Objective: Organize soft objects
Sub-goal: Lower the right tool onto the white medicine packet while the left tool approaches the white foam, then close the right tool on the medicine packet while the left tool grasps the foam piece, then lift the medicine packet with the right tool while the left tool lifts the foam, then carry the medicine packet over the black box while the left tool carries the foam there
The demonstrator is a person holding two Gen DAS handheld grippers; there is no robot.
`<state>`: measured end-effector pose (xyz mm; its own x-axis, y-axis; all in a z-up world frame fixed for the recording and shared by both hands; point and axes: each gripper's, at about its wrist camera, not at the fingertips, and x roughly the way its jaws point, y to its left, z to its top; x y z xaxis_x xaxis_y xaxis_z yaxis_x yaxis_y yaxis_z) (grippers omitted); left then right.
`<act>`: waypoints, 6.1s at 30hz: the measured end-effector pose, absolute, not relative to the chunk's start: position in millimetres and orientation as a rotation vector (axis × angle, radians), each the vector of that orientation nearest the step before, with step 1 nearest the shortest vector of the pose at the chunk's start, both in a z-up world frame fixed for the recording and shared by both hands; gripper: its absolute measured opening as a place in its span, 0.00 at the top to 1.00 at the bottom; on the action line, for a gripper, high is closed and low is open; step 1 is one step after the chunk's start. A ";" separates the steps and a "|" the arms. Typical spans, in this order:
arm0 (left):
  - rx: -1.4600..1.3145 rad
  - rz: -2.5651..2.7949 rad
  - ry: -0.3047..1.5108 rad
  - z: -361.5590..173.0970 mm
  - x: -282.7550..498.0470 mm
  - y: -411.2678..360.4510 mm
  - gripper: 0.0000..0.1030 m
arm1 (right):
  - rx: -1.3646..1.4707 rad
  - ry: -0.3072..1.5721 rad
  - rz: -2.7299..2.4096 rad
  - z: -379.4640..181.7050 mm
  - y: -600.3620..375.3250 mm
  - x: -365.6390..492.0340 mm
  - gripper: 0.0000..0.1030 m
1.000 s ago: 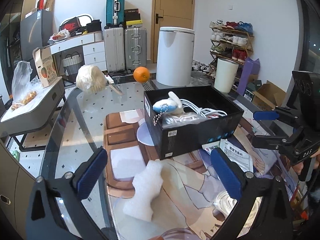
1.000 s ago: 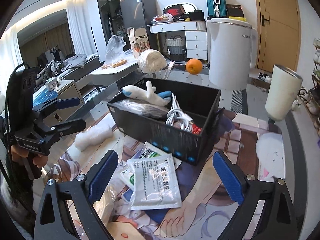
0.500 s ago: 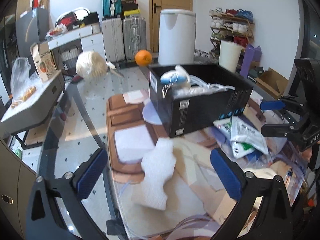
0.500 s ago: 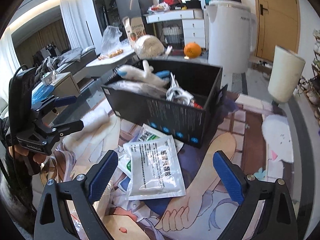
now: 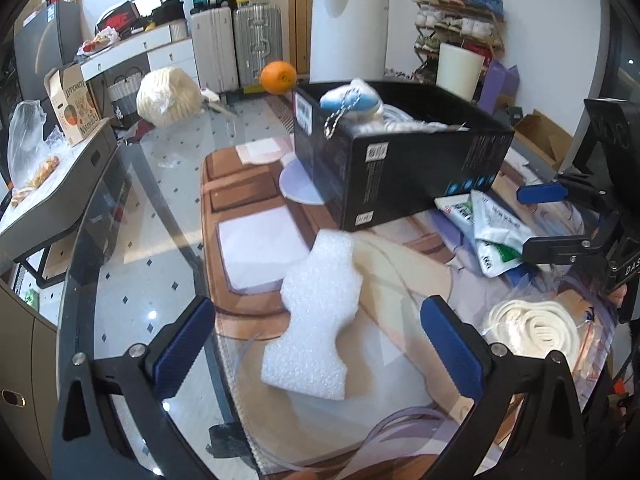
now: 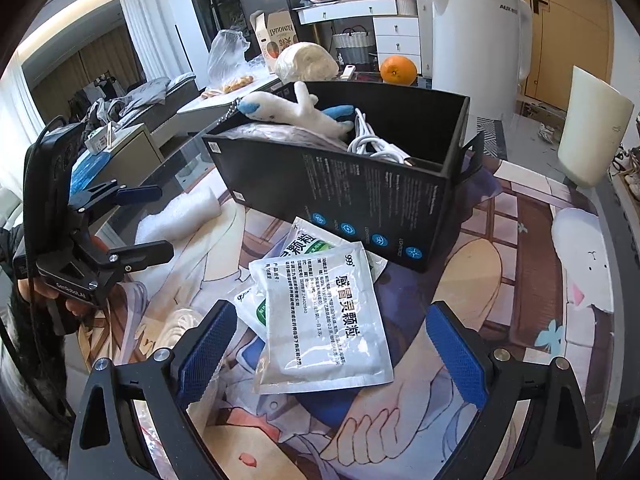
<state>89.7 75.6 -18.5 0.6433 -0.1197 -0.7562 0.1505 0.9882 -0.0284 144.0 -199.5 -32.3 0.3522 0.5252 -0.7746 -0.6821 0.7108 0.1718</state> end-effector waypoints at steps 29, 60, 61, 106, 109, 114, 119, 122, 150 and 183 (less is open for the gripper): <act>0.058 -0.261 0.933 -27.1 88.7 62.4 0.01 | -0.209 0.944 0.750 -42.1 -194.5 146.9 0.09; 0.086 -0.271 0.933 -28.6 88.8 56.2 0.02 | -0.306 0.902 0.795 -41.3 -183.4 134.9 0.44; 0.086 -0.272 0.932 -28.5 88.7 56.1 0.02 | -0.310 0.901 0.795 -41.3 -182.9 134.8 0.46; 0.015 -0.257 0.841 -9.3 85.1 70.3 0.69 | -0.254 0.829 0.854 -11.5 -213.2 124.4 0.90; 0.023 -0.259 0.845 -10.4 85.4 68.0 0.69 | -0.266 0.825 0.859 -11.7 -211.3 122.9 0.89; 0.032 -0.268 0.851 -11.4 85.7 64.5 0.69 | -0.321 0.831 0.810 -18.3 -208.5 124.1 0.60; 0.033 -0.270 0.849 -10.5 85.7 63.6 0.69 | -0.335 0.841 0.794 -24.1 -214.3 128.8 0.23; 0.030 -0.274 0.843 -8.9 85.8 62.7 0.69 | -0.340 0.855 0.775 -28.3 -217.4 132.5 0.23; -0.010 -0.291 0.762 15.9 76.0 57.7 0.69 | -0.288 0.879 0.721 -36.7 -249.2 143.5 0.75; 0.020 -0.186 0.575 71.9 93.0 24.5 0.69 | -0.140 0.626 0.785 53.9 -234.1 132.2 0.75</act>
